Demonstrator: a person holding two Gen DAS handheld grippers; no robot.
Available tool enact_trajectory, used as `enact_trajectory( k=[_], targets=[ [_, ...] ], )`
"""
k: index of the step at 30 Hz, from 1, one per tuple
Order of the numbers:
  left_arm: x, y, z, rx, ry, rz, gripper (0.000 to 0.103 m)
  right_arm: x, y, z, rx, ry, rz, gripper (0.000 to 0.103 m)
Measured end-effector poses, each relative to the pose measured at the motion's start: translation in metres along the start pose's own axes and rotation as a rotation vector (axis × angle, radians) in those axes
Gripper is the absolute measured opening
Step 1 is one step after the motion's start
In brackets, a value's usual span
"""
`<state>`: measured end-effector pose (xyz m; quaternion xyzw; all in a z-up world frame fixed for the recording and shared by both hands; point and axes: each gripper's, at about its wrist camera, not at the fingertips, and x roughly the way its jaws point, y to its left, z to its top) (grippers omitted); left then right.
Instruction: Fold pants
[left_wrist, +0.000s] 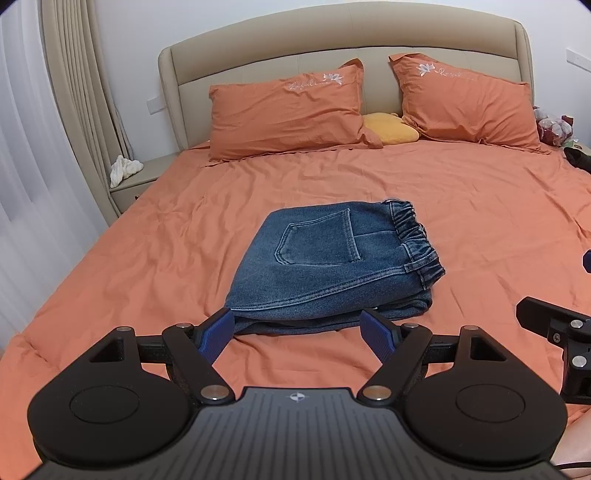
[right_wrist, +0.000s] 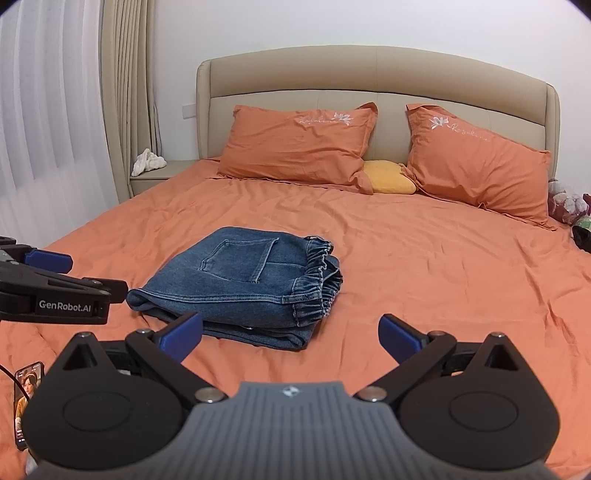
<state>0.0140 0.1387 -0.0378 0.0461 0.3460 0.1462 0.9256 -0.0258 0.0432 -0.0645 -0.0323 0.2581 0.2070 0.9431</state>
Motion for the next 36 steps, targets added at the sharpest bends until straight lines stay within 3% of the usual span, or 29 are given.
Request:
enact_trajectory(
  k=[36],
  targets=[
    [-0.012, 0.004, 0.004, -0.003, -0.014, -0.008, 0.091, -0.008, -0.003, -0.002, 0.017, 0.000, 0.010, 0.097]
  ],
)
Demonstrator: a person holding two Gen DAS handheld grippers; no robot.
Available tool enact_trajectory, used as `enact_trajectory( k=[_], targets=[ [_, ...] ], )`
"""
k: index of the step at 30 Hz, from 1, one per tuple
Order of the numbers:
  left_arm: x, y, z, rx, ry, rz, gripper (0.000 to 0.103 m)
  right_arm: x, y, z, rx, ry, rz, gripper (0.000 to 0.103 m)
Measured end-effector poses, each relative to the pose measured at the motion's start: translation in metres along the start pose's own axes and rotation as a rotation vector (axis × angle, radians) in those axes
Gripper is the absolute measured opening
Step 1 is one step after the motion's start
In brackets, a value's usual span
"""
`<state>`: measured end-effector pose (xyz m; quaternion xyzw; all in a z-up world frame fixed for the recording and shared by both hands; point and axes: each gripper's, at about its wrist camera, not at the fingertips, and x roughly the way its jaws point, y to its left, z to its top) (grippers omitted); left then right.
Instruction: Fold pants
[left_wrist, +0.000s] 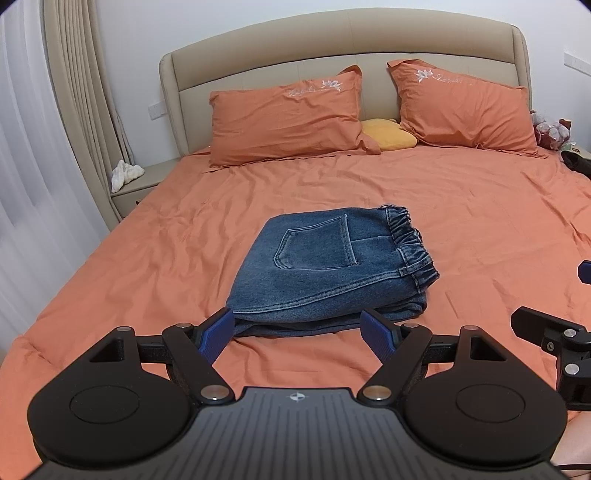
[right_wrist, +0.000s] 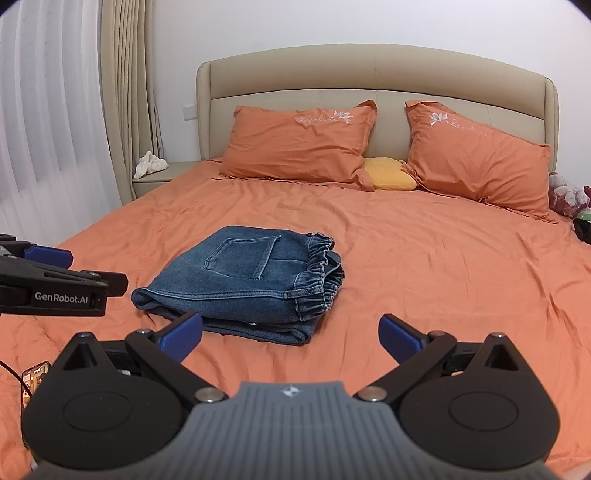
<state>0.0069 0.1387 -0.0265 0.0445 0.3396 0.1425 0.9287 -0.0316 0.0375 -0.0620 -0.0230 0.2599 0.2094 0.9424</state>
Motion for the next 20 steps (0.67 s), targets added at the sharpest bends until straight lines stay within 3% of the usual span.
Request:
enact_trajectory(
  k=[20],
  targets=[
    [-0.004, 0.000, 0.000, 0.033, -0.023, -0.003, 0.091, -0.012, -0.004, -0.005, 0.019, -0.013, -0.006, 0.097]
  ],
)
